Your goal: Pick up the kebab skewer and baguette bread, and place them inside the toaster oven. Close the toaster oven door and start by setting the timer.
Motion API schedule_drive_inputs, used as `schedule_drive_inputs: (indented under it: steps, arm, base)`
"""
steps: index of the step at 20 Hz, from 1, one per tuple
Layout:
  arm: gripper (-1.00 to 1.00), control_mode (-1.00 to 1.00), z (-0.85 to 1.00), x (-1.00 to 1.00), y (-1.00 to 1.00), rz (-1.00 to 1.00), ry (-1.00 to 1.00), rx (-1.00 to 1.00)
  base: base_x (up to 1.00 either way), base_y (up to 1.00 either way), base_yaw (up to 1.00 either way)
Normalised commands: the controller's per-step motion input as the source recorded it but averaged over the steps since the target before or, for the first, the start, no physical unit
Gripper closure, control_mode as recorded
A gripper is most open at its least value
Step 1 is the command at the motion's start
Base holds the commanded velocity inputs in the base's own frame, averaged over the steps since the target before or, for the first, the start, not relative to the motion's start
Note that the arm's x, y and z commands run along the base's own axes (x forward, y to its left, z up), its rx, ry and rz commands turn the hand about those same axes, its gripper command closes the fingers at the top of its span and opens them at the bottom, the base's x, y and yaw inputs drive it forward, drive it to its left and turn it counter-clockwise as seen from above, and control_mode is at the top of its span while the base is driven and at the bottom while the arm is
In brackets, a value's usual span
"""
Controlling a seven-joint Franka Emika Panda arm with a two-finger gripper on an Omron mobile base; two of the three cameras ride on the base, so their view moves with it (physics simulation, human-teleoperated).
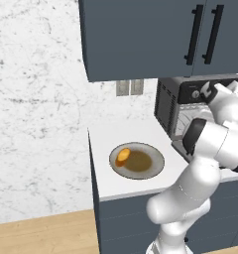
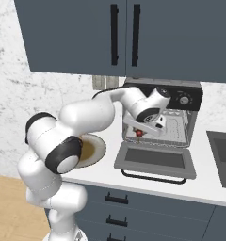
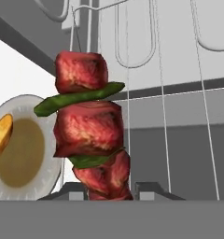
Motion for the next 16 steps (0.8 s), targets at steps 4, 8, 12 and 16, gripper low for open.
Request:
schedule_drive_inputs:
  steps: [4, 8, 12, 16]
  arm:
    - [1.0, -1.0, -0.15, 0.06, -0.02, 0.0, -0.03, 0.0]
    - [1.0, -1.0, -0.16, 0.0, 0.0, 0.0, -0.05, 0.0]
    - [-1.0, -1.0, -0.02, 0.05, 0.0, 0.0, -0.06, 0.0]
    - [-1.0, -1.0, 0.0, 0.05, 0.0, 0.0, -0.04, 0.0]
  base:
    - [0.0, 0.0, 0.0]
    - [0.0, 0.0, 0.0]
    - [0.0, 0.0, 0.0]
    - [0.0, 0.0, 0.0]
